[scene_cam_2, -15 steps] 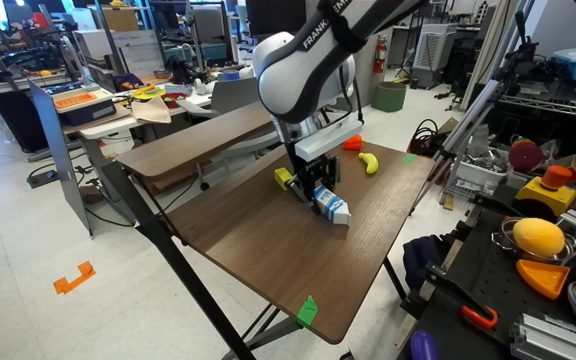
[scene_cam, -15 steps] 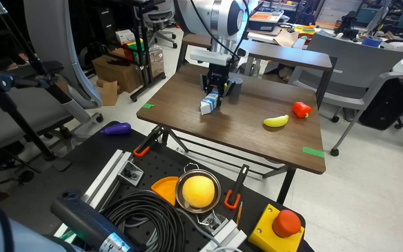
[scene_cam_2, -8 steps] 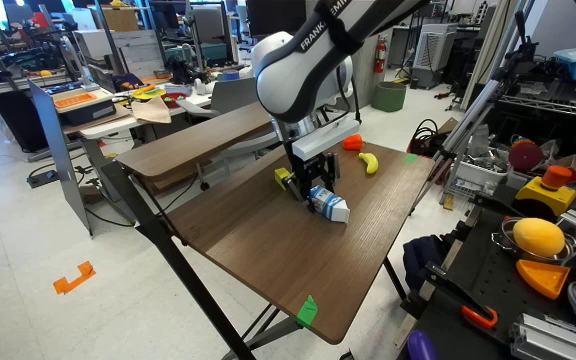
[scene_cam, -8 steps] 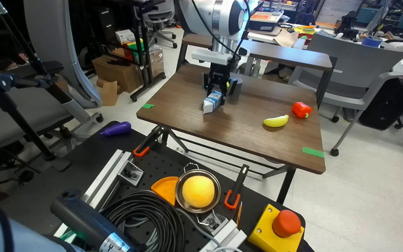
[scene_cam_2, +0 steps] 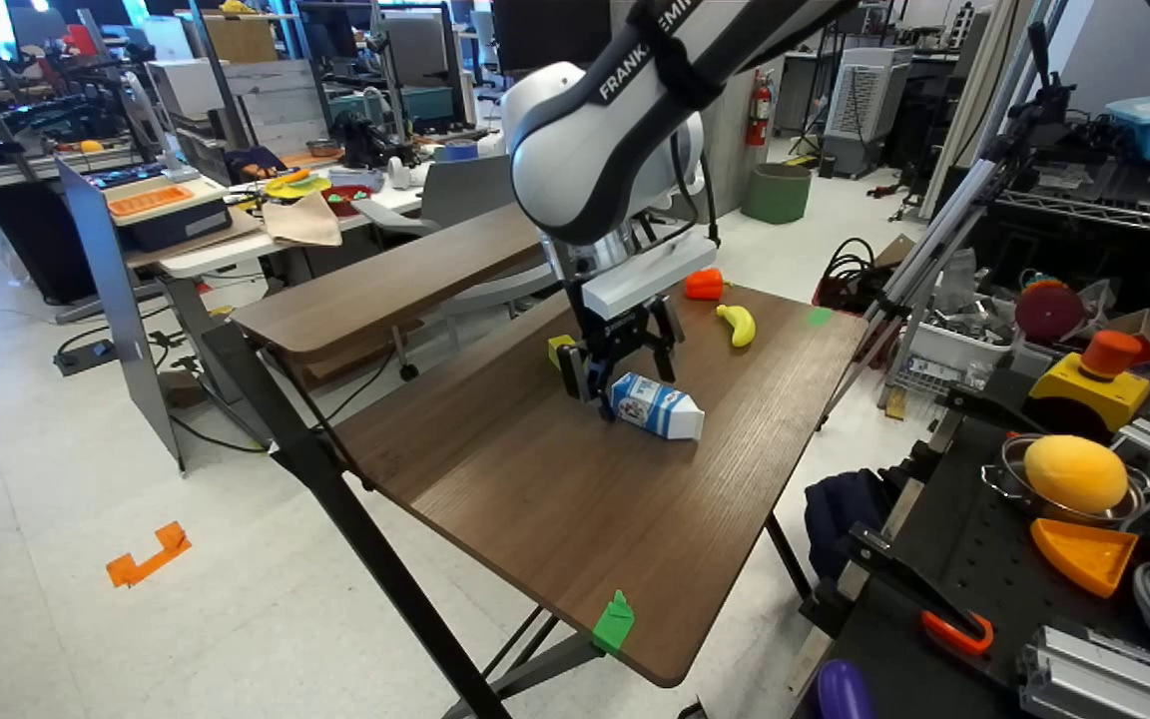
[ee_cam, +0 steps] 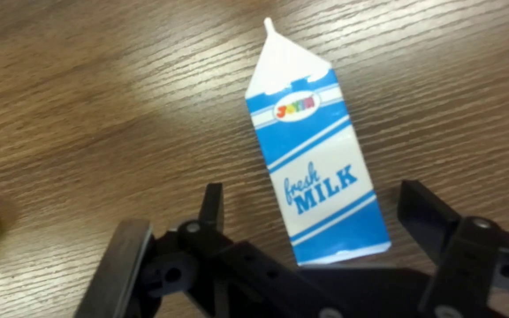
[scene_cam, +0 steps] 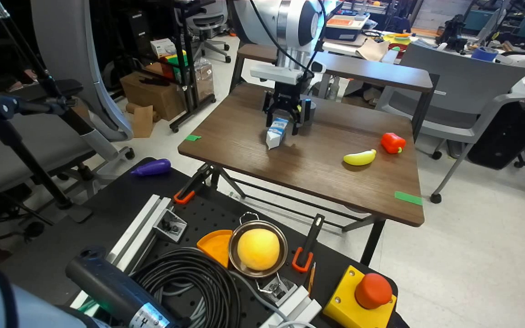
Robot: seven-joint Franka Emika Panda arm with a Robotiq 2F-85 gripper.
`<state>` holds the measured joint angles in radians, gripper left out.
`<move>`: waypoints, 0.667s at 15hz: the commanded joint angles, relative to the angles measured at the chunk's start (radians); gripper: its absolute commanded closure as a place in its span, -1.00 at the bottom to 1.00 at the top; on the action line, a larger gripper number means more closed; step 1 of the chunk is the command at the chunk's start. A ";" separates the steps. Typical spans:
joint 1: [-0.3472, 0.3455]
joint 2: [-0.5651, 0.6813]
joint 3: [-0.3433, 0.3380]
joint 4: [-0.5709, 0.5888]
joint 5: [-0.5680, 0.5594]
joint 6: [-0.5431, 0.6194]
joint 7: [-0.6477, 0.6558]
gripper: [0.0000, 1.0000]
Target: Move the milk carton to the left
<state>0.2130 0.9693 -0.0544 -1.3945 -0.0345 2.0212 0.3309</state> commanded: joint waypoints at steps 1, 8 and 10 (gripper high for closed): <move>-0.001 -0.035 0.005 -0.027 -0.020 0.012 -0.009 -1.00; -0.005 -0.104 0.011 -0.097 -0.022 0.049 -0.040 -1.00; -0.005 -0.126 0.011 -0.126 -0.024 0.069 -0.049 -1.00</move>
<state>0.2130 0.9027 -0.0525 -1.4430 -0.0346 2.0457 0.2998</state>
